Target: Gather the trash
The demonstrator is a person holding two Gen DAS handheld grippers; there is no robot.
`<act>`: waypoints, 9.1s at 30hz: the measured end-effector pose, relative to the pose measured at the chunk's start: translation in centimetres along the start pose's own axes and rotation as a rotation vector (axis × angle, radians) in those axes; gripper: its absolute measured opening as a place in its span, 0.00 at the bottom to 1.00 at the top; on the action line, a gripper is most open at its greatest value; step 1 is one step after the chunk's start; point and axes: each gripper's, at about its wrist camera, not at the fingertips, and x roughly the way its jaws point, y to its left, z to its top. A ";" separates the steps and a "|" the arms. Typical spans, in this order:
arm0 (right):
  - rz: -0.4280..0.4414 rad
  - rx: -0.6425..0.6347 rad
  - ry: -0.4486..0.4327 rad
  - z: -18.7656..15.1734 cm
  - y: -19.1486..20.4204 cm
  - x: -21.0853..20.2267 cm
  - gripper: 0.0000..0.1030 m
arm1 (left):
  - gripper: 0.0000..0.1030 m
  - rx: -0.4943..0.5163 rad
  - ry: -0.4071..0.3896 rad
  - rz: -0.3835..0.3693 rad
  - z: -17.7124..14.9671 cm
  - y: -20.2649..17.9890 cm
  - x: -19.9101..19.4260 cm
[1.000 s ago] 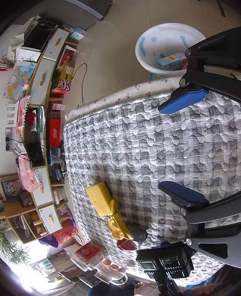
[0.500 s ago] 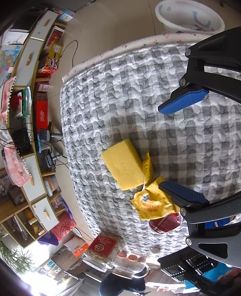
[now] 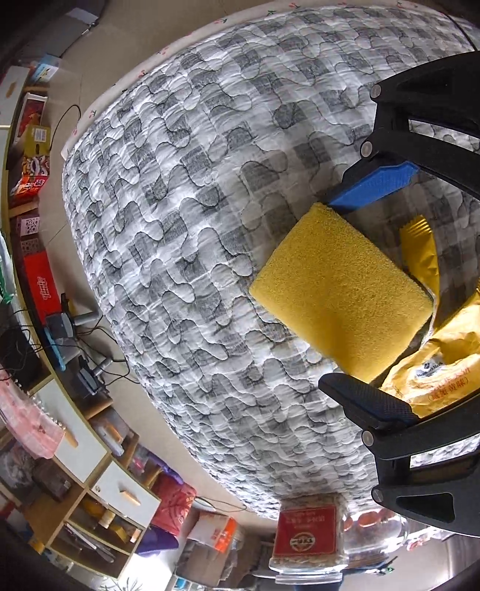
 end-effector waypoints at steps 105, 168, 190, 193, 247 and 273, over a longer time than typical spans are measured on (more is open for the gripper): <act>-0.072 0.241 -0.366 -13.5 -45.6 -23.7 0.81 | 0.26 0.615 0.228 -0.419 -19.8 -40.6 6.3; -0.139 -0.310 -0.270 -14.8 -19.6 -15.6 0.83 | 0.99 0.215 0.003 0.302 -14.2 -11.0 2.2; -0.140 -0.395 -0.225 -14.7 -15.2 -12.9 0.83 | 0.99 0.092 0.089 0.216 -14.2 -10.1 6.6; -0.143 -0.394 -0.223 -14.7 -15.2 -12.8 0.83 | 0.90 0.083 0.089 0.158 -14.0 -9.2 6.0; -0.140 -0.401 -0.228 -14.8 -14.2 -12.2 0.83 | 0.69 0.277 -0.022 0.279 -16.0 -11.0 5.9; -0.056 -0.592 -0.149 -11.6 -1.9 -6.6 0.83 | 0.66 0.174 -0.037 0.106 -10.4 -4.6 0.5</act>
